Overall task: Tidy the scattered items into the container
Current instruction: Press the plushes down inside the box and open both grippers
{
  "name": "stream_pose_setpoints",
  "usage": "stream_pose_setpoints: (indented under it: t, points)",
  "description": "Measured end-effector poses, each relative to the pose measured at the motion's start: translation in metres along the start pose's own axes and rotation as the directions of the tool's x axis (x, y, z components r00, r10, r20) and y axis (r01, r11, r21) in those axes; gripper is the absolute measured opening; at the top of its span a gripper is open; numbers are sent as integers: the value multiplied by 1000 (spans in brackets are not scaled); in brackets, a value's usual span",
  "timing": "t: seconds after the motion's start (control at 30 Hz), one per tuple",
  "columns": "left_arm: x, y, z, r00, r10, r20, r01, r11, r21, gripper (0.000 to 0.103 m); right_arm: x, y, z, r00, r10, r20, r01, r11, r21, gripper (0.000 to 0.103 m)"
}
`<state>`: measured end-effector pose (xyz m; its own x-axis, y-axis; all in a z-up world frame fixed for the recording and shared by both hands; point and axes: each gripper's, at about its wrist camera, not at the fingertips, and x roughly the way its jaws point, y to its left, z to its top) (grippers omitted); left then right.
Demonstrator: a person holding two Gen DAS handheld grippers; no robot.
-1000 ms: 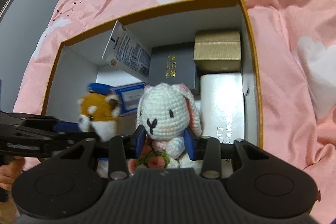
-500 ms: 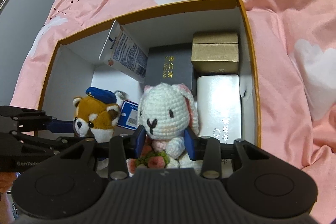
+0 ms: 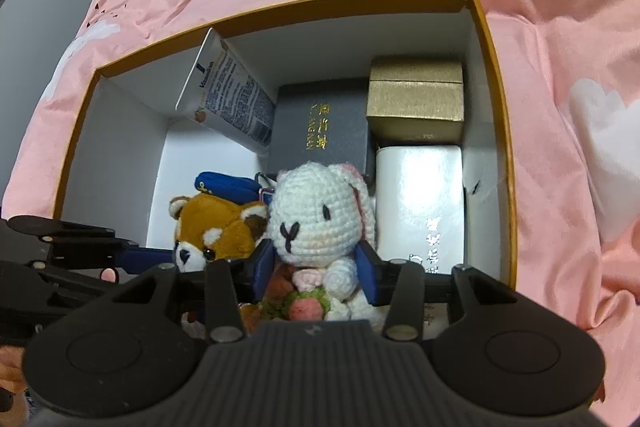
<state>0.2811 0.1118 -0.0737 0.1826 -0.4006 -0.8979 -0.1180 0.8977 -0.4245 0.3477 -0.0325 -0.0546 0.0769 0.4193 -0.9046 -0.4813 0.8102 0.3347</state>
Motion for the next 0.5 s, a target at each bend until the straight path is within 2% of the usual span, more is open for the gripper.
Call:
stream_pose_setpoints:
  t: [0.17,0.33,0.5]
  points:
    - [8,17,0,998,-63,-7,62,995,-73,51,-3,1,0,1000,7,5,-7,1000,-1,51]
    - [11,22,-2,998,-56,1,56,993,-100,51,-12,1,-3,1000,19,16,-19,1000,-1,51]
    - [13,19,-4,1000,-5,5,5,996,-91,56,-15,3,-5,1000,19,24,-18,1000,-18,49]
